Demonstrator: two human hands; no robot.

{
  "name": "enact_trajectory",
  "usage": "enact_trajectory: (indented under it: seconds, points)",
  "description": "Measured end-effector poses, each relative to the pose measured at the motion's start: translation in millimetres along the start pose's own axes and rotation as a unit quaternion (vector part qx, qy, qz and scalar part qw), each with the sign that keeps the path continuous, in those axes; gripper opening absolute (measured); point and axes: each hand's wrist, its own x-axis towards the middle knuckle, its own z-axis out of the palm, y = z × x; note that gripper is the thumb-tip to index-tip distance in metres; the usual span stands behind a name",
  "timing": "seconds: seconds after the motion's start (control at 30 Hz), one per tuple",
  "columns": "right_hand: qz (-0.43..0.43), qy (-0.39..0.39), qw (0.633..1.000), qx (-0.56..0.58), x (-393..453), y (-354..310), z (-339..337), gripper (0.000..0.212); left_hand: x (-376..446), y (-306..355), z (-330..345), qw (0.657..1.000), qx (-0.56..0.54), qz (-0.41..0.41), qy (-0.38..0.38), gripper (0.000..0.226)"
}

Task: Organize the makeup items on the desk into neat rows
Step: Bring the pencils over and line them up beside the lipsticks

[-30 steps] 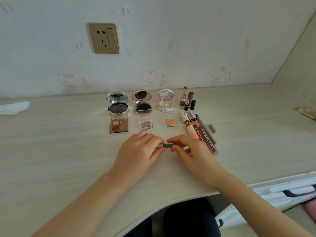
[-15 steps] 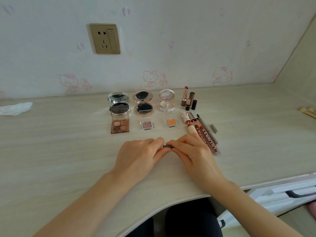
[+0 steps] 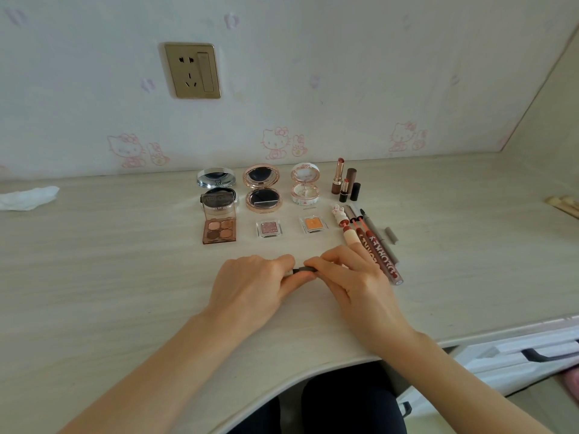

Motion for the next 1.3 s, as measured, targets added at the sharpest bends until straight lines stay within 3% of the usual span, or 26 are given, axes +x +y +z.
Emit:
enact_trajectory:
  seconds: [0.2,0.4,0.67,1.07,1.3]
  points:
    - [0.041,0.008,0.998,0.036,1,-1,-4,0.024,3,1,-7,0.999,0.016,-0.008,-0.040,0.058]
    - [0.140,0.026,0.989,0.051,0,-1,-10,0.023,3,-10,-2,0.999,0.004,0.034,0.029,0.047]
    - [0.220,0.018,0.971,0.094,-1,-2,-22,0.028,5,-6,-6,0.991,-0.123,-0.023,0.051,0.018]
    - [0.289,0.011,0.948,0.136,-6,28,-61,0.027,35,47,-10,0.948,-0.313,-0.044,0.044,0.035]
    - [0.317,0.022,0.944,0.089,-19,68,-82,0.014,61,93,0,0.940,-0.340,0.014,-0.012,0.014]
